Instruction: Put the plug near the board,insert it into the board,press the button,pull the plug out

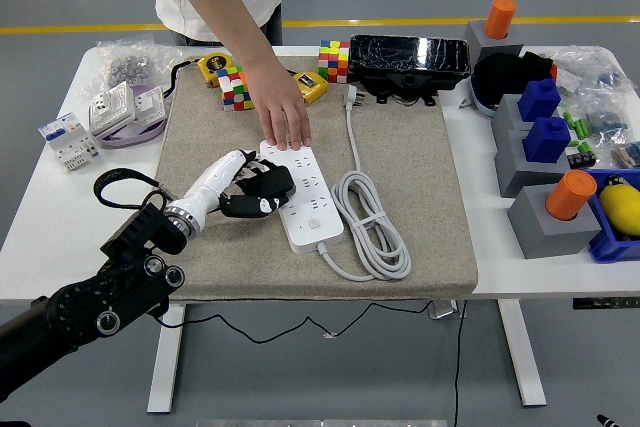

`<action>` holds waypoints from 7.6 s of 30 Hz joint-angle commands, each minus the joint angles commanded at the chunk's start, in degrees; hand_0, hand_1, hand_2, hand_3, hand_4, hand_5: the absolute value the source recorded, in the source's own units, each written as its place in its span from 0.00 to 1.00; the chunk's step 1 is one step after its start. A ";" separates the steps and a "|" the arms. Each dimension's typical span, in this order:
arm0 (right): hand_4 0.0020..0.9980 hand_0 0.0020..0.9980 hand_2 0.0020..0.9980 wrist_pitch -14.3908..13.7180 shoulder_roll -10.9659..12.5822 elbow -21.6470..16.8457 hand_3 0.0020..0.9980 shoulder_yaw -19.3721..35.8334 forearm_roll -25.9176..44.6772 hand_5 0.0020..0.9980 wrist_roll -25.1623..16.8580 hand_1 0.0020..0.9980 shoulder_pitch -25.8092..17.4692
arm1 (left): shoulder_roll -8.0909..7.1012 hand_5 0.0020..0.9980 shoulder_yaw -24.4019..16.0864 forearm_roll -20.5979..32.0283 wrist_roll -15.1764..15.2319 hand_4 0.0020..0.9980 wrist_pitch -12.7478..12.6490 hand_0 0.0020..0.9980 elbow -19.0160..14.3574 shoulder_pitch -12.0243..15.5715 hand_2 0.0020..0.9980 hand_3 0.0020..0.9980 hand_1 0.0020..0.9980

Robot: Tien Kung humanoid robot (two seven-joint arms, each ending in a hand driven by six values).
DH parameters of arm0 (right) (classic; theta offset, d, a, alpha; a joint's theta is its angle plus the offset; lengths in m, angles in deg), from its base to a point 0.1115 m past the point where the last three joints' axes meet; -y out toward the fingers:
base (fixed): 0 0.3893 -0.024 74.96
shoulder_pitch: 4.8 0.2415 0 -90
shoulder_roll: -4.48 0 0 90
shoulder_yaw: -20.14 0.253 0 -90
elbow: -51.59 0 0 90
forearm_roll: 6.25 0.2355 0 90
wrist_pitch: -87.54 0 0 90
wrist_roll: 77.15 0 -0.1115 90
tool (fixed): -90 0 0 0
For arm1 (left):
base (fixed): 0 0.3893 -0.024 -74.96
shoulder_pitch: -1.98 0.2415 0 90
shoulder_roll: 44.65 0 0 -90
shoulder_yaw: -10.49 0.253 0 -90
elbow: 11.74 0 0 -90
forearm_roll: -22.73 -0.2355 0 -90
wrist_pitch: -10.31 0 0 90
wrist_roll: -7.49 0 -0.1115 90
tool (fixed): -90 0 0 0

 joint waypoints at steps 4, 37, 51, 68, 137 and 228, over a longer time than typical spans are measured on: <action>0.90 0.54 0.66 0.00 -0.05 0.00 0.56 0.03 0.01 0.42 0.00 0.64 0.04 | 0.01 0.15 0.03 -0.15 -0.09 0.87 0.06 0.68 0.26 -0.06 0.72 0.76 0.75; 0.90 0.54 0.66 0.07 -0.07 -0.08 0.56 -0.34 -0.11 0.42 -0.05 0.65 -0.25 | -5.91 0.45 -1.51 -9.26 5.26 0.90 -11.21 0.76 -13.87 9.31 0.81 0.82 0.84; 0.90 0.54 0.66 -0.01 0.16 -0.38 0.56 -0.57 -0.13 0.42 -0.09 0.65 -0.01 | -6.24 0.45 2.29 -10.70 3.94 0.90 -10.25 0.78 -15.46 9.05 0.82 0.82 0.85; 0.90 0.54 0.66 0.02 0.05 -0.23 0.56 -0.55 -0.04 0.42 -0.08 0.65 -0.23 | -5.41 0.47 3.02 -12.50 3.45 0.87 -10.13 0.78 -16.19 7.79 0.82 0.81 0.85; 0.90 0.54 0.66 0.10 -0.08 -0.41 0.56 -0.67 -0.14 0.42 -0.10 0.65 -0.82 | -6.16 0.38 7.11 -12.98 -2.31 0.82 -4.37 0.24 -27.20 4.76 0.32 0.71 0.23; 0.90 0.54 0.66 0.04 -0.07 -0.54 0.56 -1.14 0.00 0.42 -0.11 0.64 -0.78 | -6.36 0.23 1.58 4.48 -5.89 0.75 2.61 0.10 -26.72 6.51 0.12 1.00 0.06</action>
